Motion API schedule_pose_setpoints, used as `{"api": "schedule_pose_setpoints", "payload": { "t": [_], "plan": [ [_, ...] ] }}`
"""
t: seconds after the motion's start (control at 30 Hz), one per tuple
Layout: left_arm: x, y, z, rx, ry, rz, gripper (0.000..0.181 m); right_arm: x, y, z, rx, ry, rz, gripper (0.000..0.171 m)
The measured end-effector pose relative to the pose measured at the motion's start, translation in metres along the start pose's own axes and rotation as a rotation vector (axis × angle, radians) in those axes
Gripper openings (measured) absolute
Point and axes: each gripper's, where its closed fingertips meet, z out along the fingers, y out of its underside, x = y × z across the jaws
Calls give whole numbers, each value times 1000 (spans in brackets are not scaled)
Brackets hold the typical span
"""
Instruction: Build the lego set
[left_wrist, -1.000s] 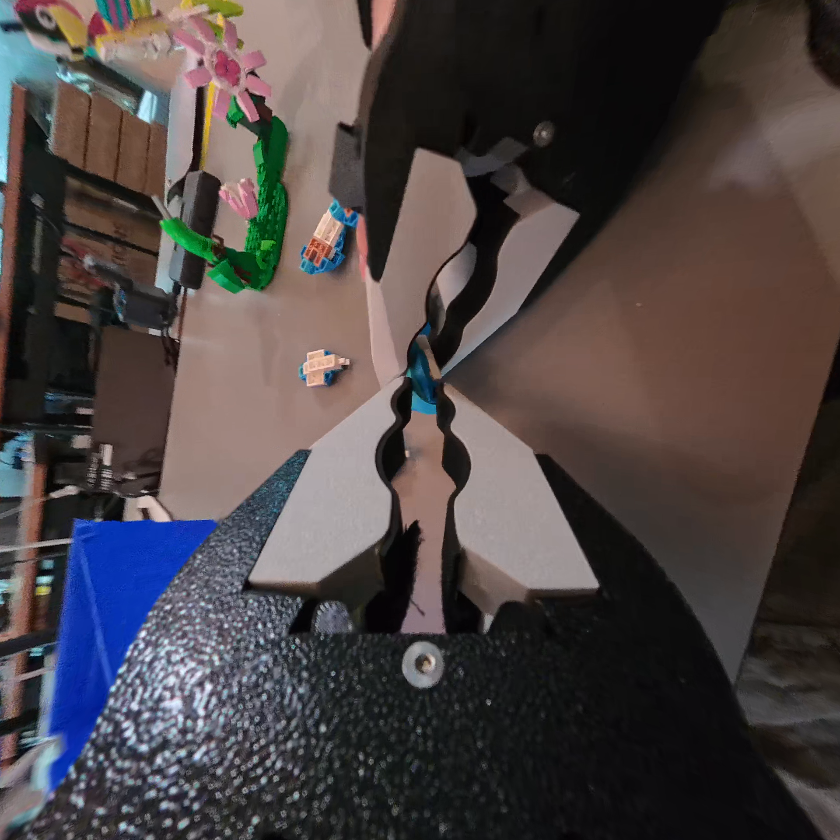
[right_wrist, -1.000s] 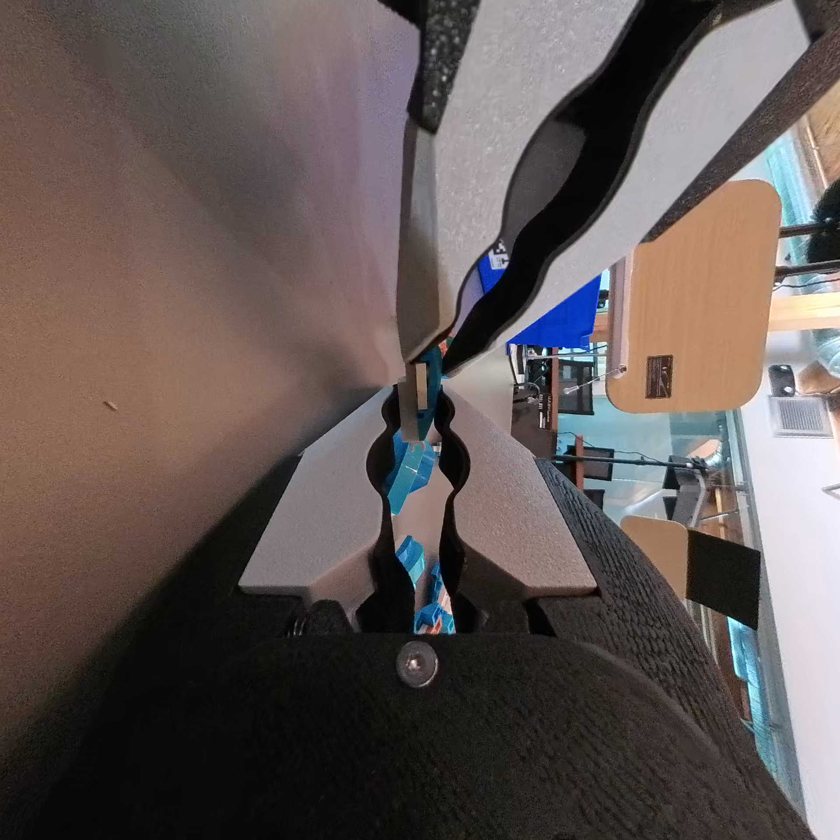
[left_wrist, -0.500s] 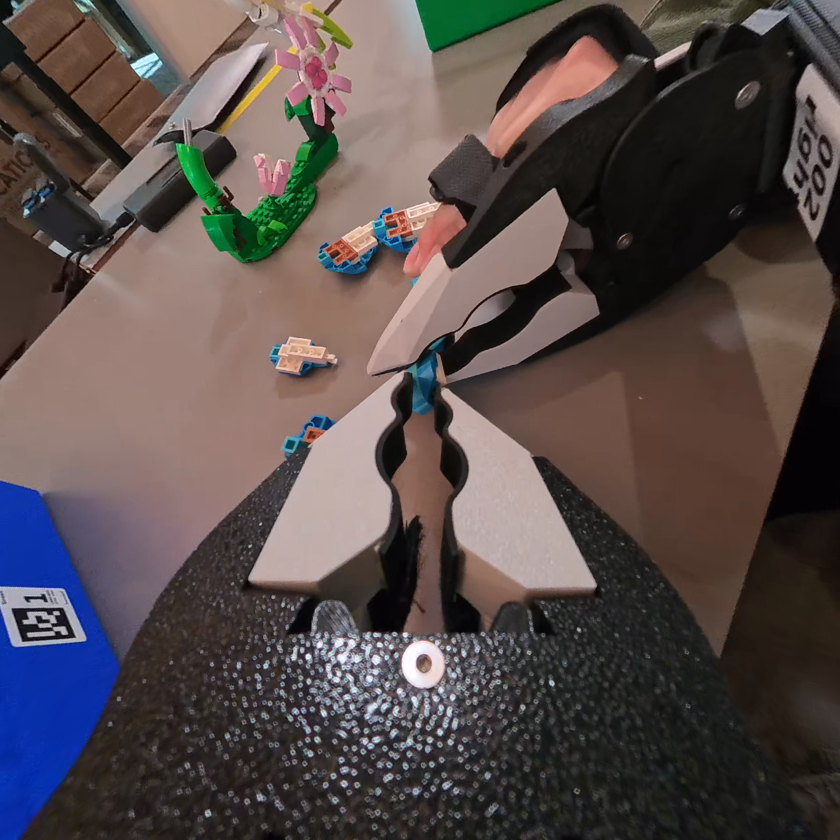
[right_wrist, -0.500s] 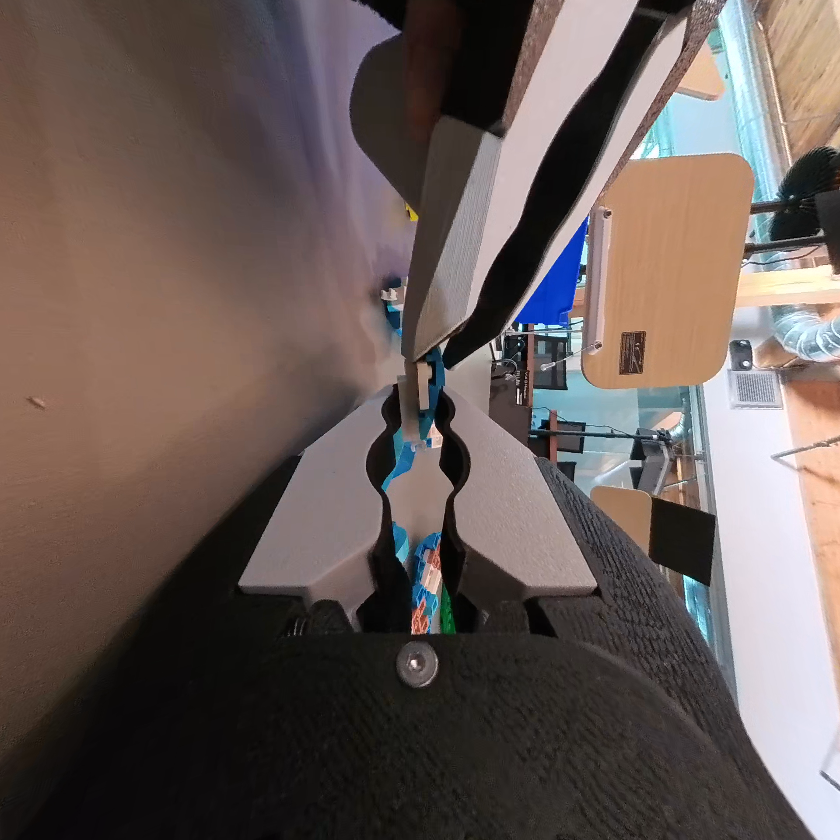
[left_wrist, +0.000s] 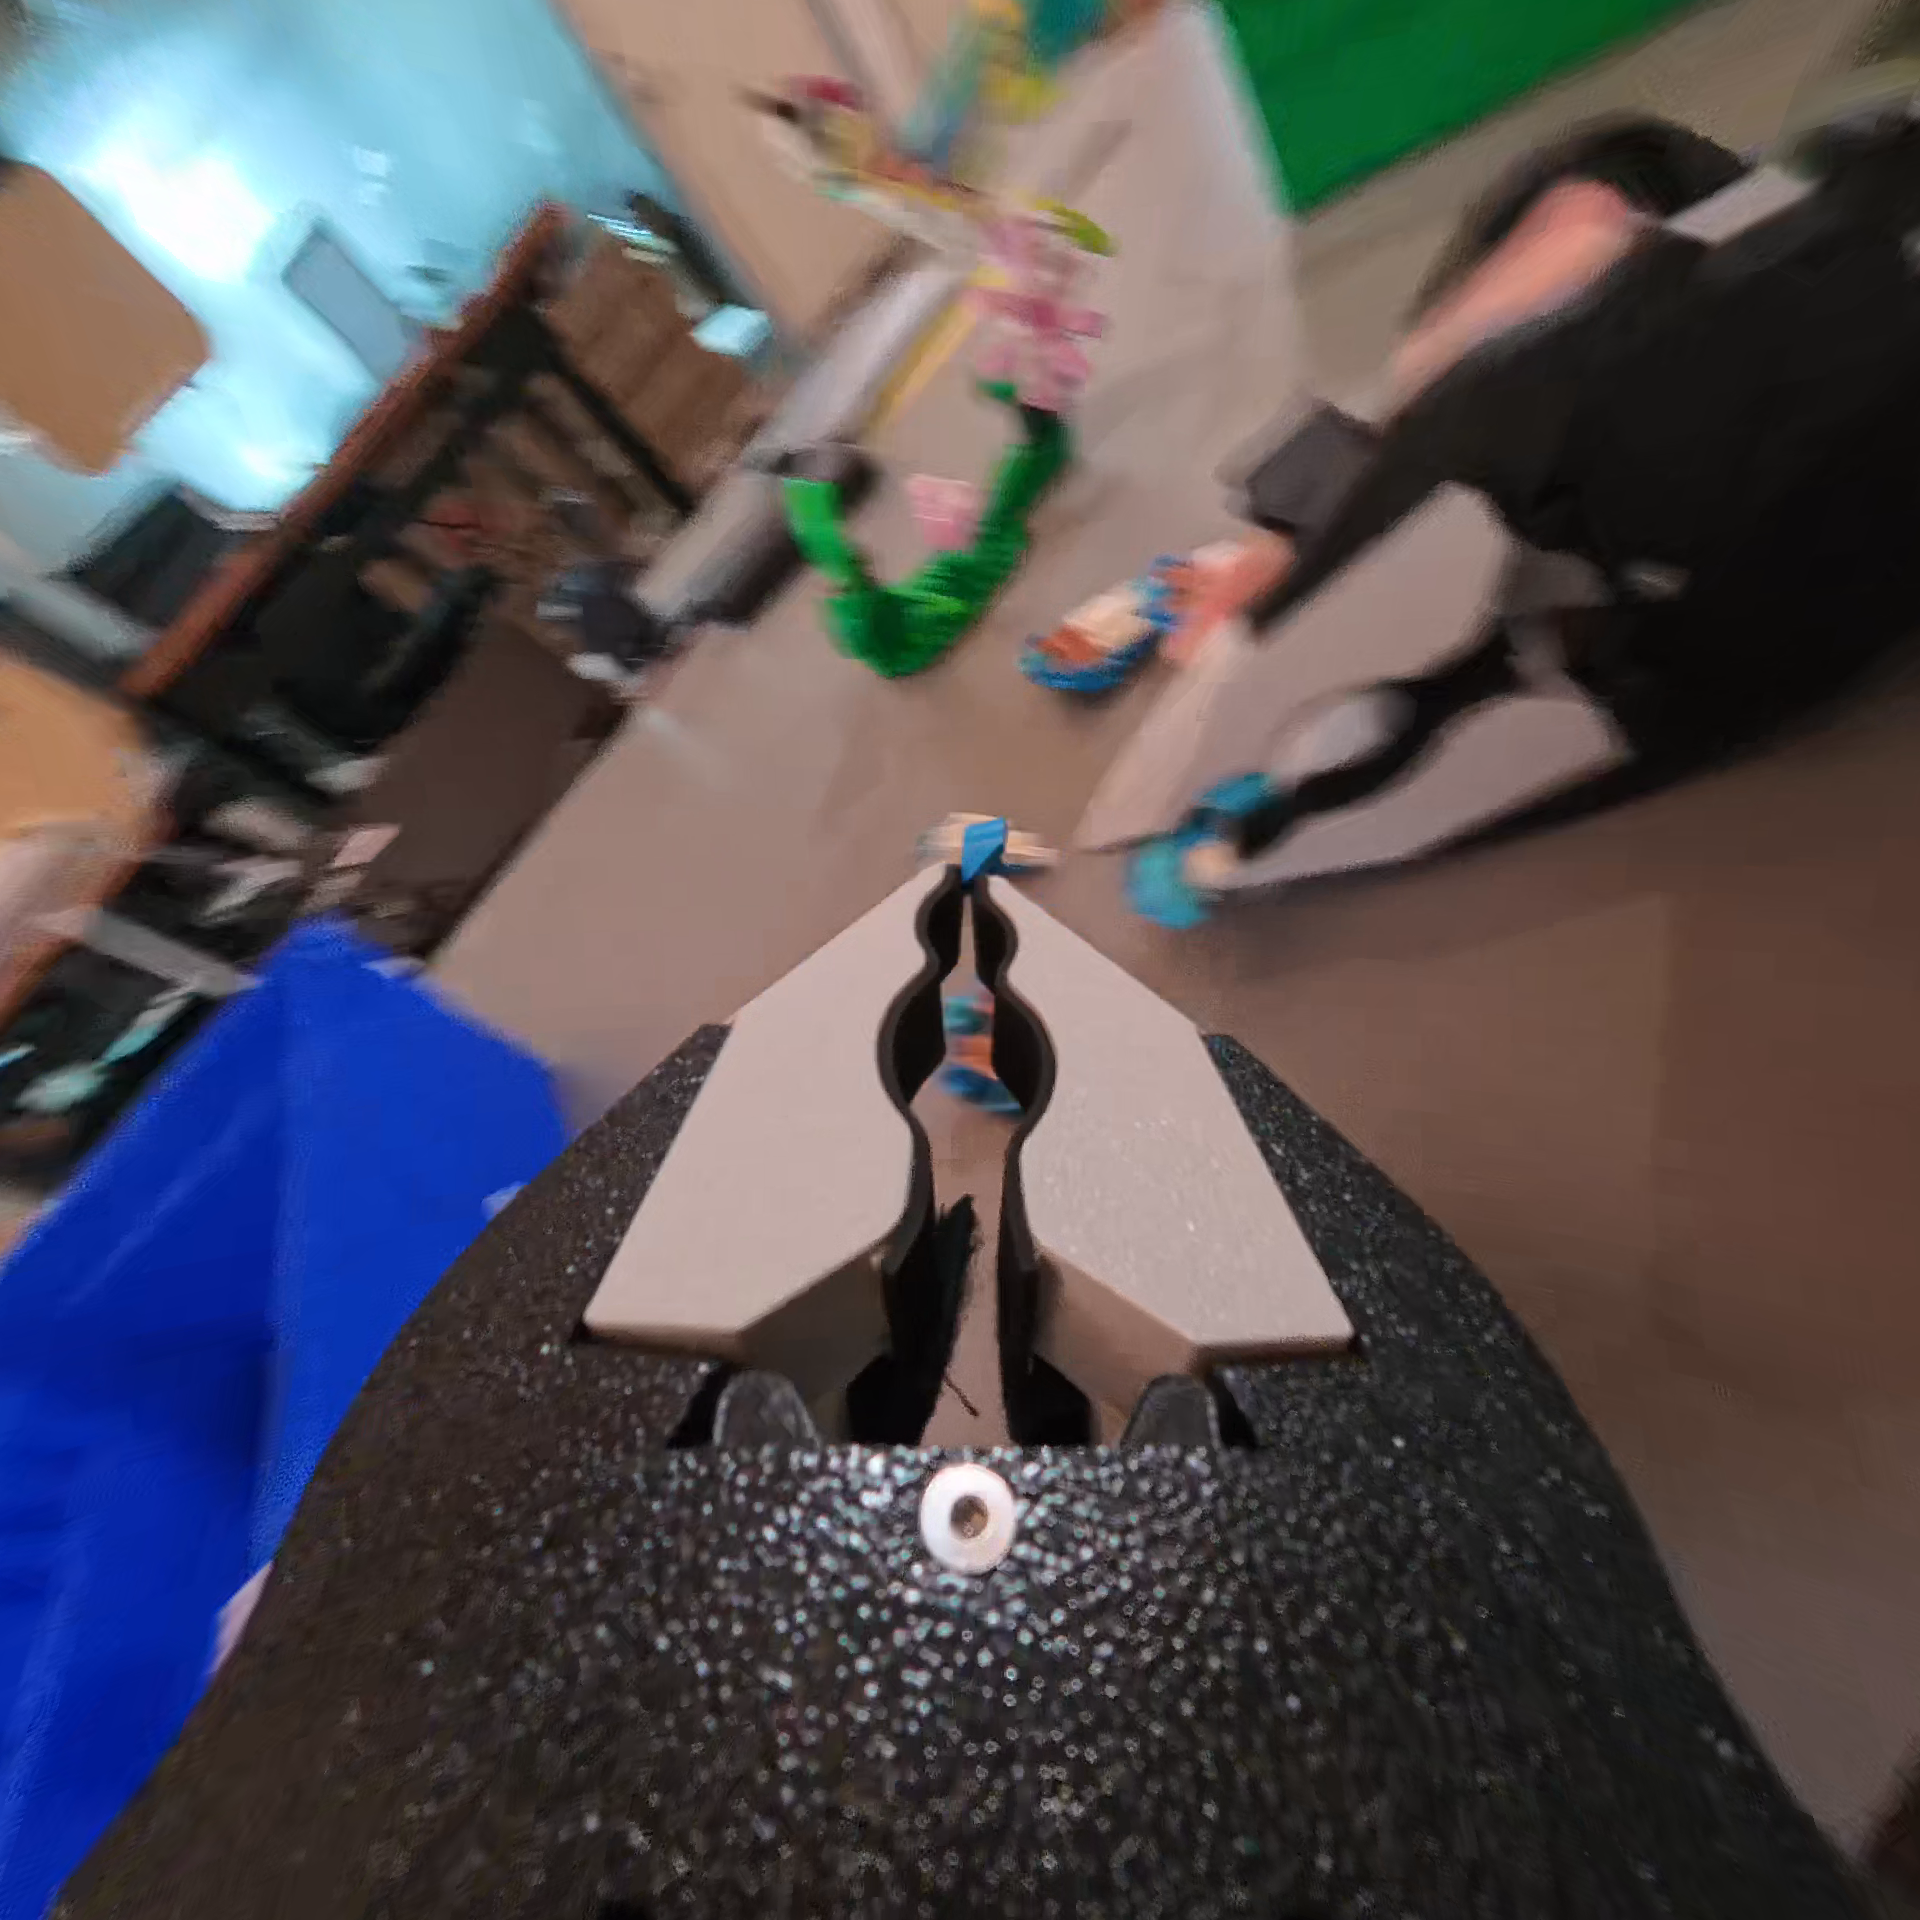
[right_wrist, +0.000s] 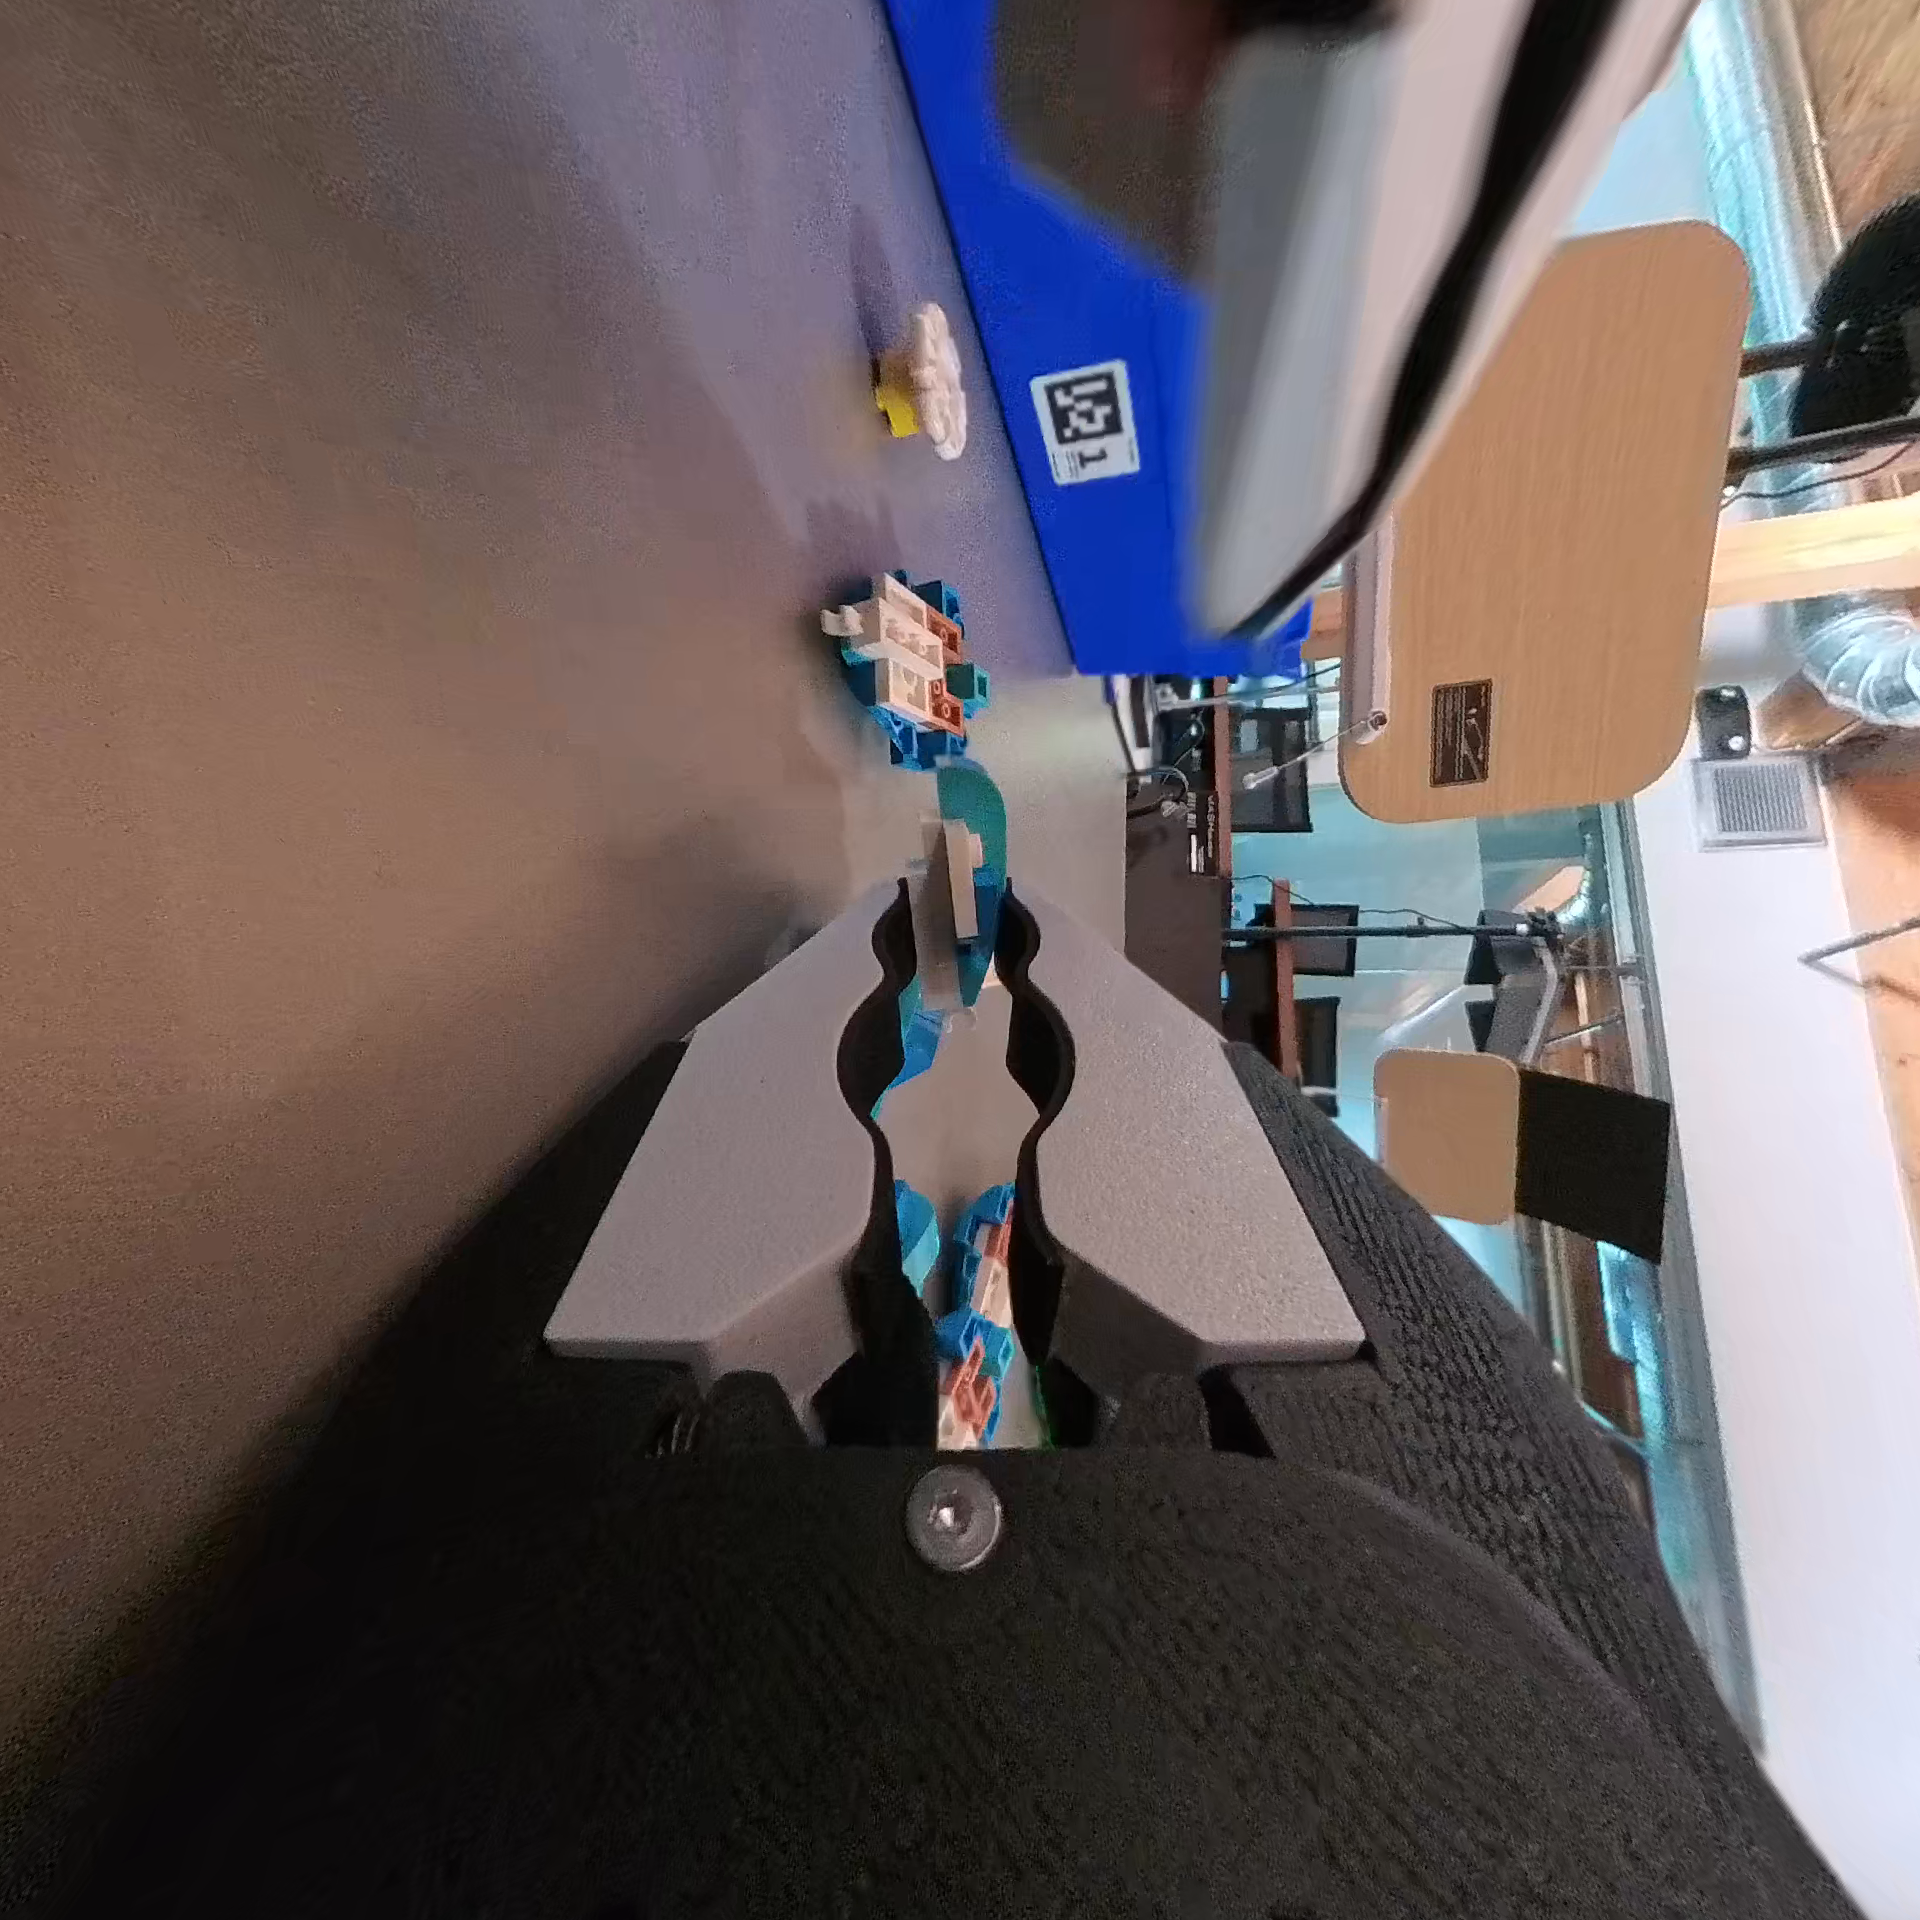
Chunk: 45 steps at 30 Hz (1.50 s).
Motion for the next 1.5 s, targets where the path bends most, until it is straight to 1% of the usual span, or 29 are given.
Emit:
{"api": "schedule_pose_setpoints", "payload": {
  "t": [0.03, 0.1, 0.13, 0.17, 0.2, 0.27, 0.3, 0.33, 0.4, 0.43, 0.5, 0.57, 0.6, 0.63, 0.7, 0.73, 0.77, 0.87, 0.93, 1.0, 1.07, 1.2, 1.3, 1.4, 1.5],
  "plan": [
    [-31, -2, -11, 2, -146, -26, 0, 1, 1, 0, 0, -2, 13, 13],
    [-95, 7, -45, -40, -419, -116, 0, 1, 1, 0, -1, -1, 25, 13],
    [-122, 18, -62, -79, -518, -163, 0, 2, 1, 0, -1, 0, 28, 13],
    [-144, 34, -75, -135, -579, -219, 0, 2, 1, 0, -2, 1, 33, 12],
    [-158, 54, -82, -210, -592, -295, 0, 4, 2, 0, -3, 4, 40, 12],
    [-171, 97, -84, -358, -560, -468, 0, 6, 2, -1, 0, 13, 57, 12],
    [-174, 113, -82, -394, -545, -539, 1, 8, 3, -1, 2, 18, 65, 12],
    [-174, 123, -78, -411, -523, -595, 24, 9, 3, -2, 3, 23, 72, 12],
    [-170, 133, -71, -434, -484, -668, 61, 11, 4, -3, 7, 33, 81, 12],
    [-171, 130, -70, -421, -488, -663, 79, 13, 4, -3, 11, 38, 86, 12],
    [-178, 112, -76, -358, -560, -590, 114, 16, 5, -4, 17, 47, 108, 12],
    [-185, 82, -84, -276, -639, -491, 113, 20, 5, -5, 30, 48, 156, 13],
    [-183, 60, -85, -209, -647, -443, 109, 23, 4, -6, 47, 45, 199, 13],
    [-173, 34, -81, -124, -616, -397, 103, 26, 4, -9, 73, 34, 262, 13],
    [-134, -17, -62, 30, -454, -298, 80, 39, 2, -17, 158, 9, 461, 13],
    [-109, -35, -50, 76, -352, -269, 71, 46, -2, -22, 234, -25, 596, 13],
    [-82, -48, -37, 103, -235, -248, 67, 53, -8, -29, 340, -82, 748, 13],
    [-19, -69, -12, 159, 53, -255, 50, 73, -24, -59, 713, -343, 1185, 13],
    [9, -80, -7, 223, 223, -321, 41, 86, -23, -77, 892, -458, 1353, 13],
    [21, -93, -10, 303, 332, -403, 31, 90, -21, -86, 970, -523, 1403, 13],
    [25, -102, -13, 365, 373, -433, 21, 88, -26, -93, 1012, -585, 1394, 13],
    [37, -104, -11, 375, 433, -434, 14, 77, -43, -99, 1027, -708, 1346, 13],
    [47, -102, -10, 362, 489, -418, 5, 74, -46, -101, 1031, -742, 1340, 13],
    [49, -101, -10, 352, 512, -426, 5, 72, -46, -101, 1023, -758, 1339, 13],
    [56, -100, -15, 326, 609, -473, 4, 66, -49, -106, 1027, -813, 1312, 12]
  ]
}}
